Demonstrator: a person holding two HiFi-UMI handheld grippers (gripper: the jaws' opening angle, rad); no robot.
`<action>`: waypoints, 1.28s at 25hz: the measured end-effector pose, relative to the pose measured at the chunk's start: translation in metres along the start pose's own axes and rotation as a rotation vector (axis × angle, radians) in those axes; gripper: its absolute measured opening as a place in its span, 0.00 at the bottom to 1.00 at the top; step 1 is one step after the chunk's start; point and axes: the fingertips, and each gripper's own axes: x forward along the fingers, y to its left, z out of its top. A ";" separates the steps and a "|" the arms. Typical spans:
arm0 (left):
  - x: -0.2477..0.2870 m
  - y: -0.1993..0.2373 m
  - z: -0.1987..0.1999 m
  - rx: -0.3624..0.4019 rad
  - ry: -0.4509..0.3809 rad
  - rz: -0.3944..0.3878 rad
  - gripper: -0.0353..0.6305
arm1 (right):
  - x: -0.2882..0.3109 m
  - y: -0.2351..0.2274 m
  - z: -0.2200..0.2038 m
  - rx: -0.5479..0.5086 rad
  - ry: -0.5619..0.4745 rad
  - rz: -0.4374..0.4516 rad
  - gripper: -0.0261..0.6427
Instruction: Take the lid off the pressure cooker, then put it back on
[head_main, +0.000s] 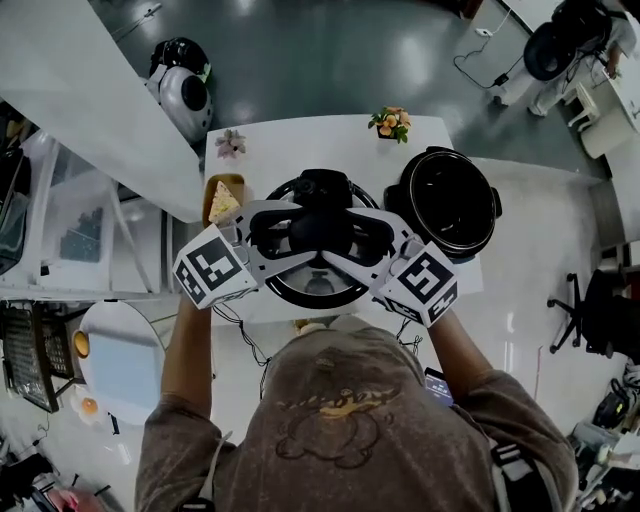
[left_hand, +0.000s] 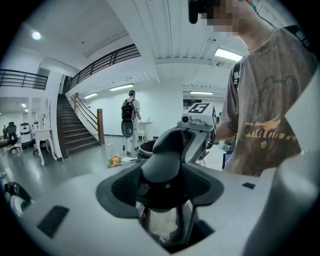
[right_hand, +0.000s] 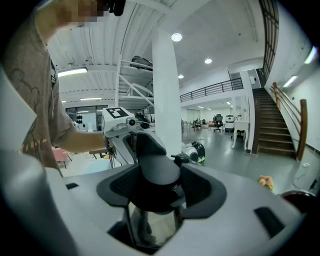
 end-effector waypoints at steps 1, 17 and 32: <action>0.002 0.001 -0.005 0.001 0.003 0.002 0.44 | 0.003 -0.001 -0.005 -0.004 -0.006 0.003 0.43; 0.042 0.015 -0.108 -0.105 0.068 0.042 0.44 | 0.052 -0.020 -0.104 0.040 0.018 0.097 0.43; 0.060 0.017 -0.179 -0.154 0.163 0.064 0.44 | 0.086 -0.021 -0.167 0.012 0.109 0.130 0.43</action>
